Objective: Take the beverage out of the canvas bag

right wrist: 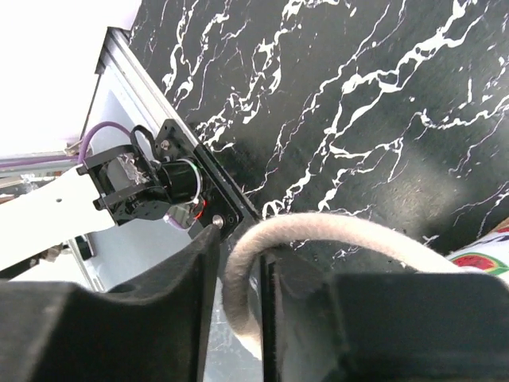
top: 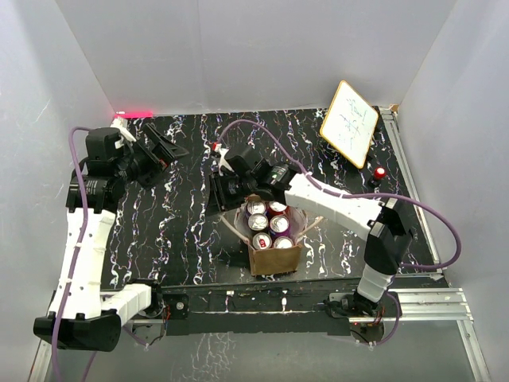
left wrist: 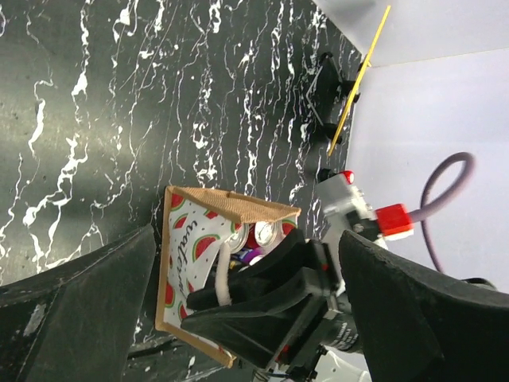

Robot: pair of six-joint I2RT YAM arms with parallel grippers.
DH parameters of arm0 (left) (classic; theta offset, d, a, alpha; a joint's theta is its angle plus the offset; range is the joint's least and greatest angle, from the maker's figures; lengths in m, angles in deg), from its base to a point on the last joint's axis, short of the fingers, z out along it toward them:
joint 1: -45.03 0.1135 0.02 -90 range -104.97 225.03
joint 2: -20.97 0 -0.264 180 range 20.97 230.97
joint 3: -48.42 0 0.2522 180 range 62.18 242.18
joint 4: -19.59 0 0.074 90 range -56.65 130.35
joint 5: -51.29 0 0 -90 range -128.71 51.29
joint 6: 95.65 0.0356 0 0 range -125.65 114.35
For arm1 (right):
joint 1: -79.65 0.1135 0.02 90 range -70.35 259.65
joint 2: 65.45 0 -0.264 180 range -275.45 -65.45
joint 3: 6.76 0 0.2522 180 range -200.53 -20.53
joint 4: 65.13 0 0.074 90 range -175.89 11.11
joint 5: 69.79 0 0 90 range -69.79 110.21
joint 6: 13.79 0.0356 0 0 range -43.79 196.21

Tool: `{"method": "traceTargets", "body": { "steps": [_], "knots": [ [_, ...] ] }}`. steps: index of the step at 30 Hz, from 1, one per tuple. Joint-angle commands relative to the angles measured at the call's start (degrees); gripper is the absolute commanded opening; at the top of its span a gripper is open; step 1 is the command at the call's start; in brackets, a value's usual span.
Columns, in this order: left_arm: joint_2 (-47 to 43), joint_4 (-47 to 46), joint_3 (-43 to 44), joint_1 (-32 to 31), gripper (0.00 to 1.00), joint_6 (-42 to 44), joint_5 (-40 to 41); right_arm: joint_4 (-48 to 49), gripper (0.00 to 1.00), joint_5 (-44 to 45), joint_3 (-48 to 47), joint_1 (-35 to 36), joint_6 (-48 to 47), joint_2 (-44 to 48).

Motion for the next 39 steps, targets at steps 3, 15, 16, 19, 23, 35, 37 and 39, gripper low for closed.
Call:
{"method": "traceTargets", "body": {
  "steps": [3, 15, 16, 19, 23, 35, 37, 39],
  "knots": [
    [-0.3, 1.4, -2.0, -0.2, 0.97, -0.1, -1.8, -4.7, 0.49, 4.9, -3.7, -0.2, -4.8, 0.6],
    [6.2, -10.7, -10.4, -7.6, 0.97, -3.3, -14.8, -23.2, 0.98, 26.1, -8.5, -0.2, -9.7, 10.6],
    [7.0, -10.6, -10.1, -10.0, 0.97, -3.2, -13.7, -24.0, 0.98, 27.6, -8.9, -0.2, -9.6, 11.8],
    [7.6, -10.9, -10.3, -15.4, 0.97, -4.3, -9.4, -23.5, 0.98, 30.8, -7.8, -0.2, -10.5, 16.1],
    [6.4, -14.3, -13.2, -18.9, 0.97, -7.5, -8.7, -20.1, 0.98, 32.2, -2.3, -0.2, -13.0, 24.1],
    [2.4, 4.1, -14.0, -23.9, 0.94, -0.9, -4.0, -21.2, 0.98, 33.0, 7.1, -0.2, -7.0, 24.8],
    [0.3, 4.2, -16.6, -23.9, 0.87, -2.5, -5.0, -21.6, 0.98, 31.9, 6.5, -0.2, -5.8, 21.7],
    [-1.6, 4.1, -19.2, -23.9, 0.83, -4.7, -5.2, -21.4, 0.98, 30.0, 6.6, -0.2, -2.2, 19.2]
  ]
}}
